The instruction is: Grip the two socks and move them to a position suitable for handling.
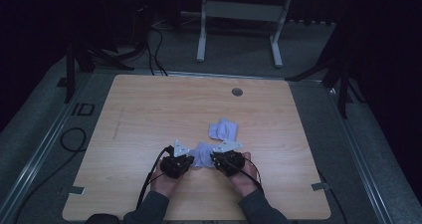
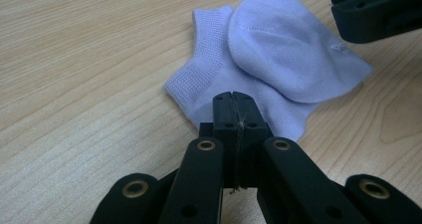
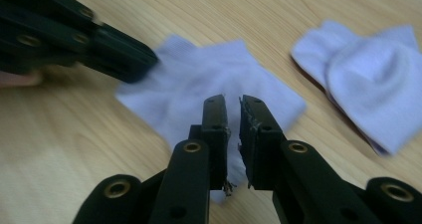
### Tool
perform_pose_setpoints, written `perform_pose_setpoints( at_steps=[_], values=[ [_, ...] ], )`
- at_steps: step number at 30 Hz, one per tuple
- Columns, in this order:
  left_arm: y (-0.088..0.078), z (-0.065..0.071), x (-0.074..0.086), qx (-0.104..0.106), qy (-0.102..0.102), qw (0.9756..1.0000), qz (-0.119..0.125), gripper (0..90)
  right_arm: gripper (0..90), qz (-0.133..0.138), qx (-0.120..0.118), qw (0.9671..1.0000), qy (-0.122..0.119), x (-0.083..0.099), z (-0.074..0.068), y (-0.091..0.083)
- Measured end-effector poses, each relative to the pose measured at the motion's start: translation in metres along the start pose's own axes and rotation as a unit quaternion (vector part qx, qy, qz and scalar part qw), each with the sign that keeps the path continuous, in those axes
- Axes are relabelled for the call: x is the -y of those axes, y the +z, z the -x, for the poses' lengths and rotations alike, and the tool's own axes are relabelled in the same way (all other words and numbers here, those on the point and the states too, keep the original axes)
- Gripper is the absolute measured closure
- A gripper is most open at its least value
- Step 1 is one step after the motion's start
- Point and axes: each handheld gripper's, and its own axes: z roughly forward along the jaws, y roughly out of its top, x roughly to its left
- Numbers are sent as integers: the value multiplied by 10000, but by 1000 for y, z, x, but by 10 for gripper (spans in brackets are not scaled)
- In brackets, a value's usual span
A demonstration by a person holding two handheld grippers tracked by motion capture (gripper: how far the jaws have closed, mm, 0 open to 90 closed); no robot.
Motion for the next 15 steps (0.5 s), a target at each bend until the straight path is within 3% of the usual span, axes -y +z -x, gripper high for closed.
perform_pose_setpoints(
  at_steps=[9,15],
  values=[
    [0,-1,0,21,12,10000,1,897,828,-30,-240,9985,-486,-7,-20,6],
    [0,0,0,5,30,10000,5,897,792,-224,-321,9981,-476,-5,-24,20]
  ],
)
